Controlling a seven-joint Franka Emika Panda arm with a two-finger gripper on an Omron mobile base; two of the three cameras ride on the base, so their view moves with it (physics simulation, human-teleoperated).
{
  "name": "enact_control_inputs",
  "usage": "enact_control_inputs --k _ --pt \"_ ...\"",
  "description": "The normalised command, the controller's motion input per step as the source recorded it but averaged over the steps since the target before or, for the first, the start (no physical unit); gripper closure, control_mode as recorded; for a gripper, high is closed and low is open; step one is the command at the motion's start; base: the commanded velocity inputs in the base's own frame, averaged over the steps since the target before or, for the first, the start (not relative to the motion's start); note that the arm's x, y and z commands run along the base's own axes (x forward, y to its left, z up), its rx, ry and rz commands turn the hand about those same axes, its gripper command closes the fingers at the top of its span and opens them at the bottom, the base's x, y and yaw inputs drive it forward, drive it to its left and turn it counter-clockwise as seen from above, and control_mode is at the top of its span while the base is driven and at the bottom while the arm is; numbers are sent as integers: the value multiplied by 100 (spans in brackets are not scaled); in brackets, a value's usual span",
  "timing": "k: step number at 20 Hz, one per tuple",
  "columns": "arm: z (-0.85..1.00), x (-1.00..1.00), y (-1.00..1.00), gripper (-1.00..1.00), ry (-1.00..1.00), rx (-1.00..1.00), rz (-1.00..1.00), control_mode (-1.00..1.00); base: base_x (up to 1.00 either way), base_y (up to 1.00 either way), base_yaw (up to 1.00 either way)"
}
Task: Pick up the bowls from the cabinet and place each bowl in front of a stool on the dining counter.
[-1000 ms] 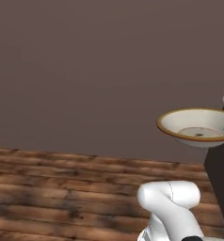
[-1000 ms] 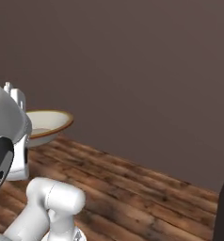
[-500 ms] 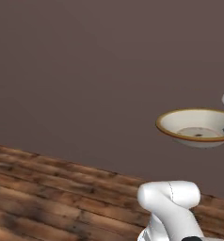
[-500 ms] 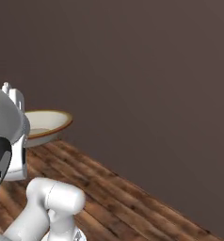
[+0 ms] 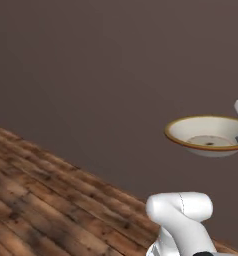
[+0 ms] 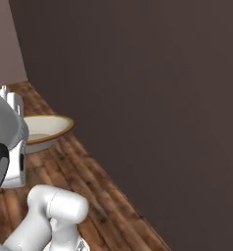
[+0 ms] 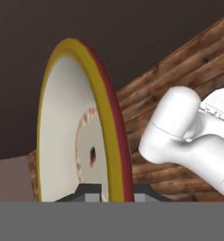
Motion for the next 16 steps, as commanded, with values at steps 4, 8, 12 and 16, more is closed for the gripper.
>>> enact_control_inputs --k 4,8,12,16 --pt "0 0 0 100 0 0 0 100 100 -6 58" --pt "0 0 0 100 0 0 0 100 100 0 66" --pt "0 0 0 100 0 0 0 100 100 0 70" --pt "0 0 0 100 0 0 0 100 100 -3 69"
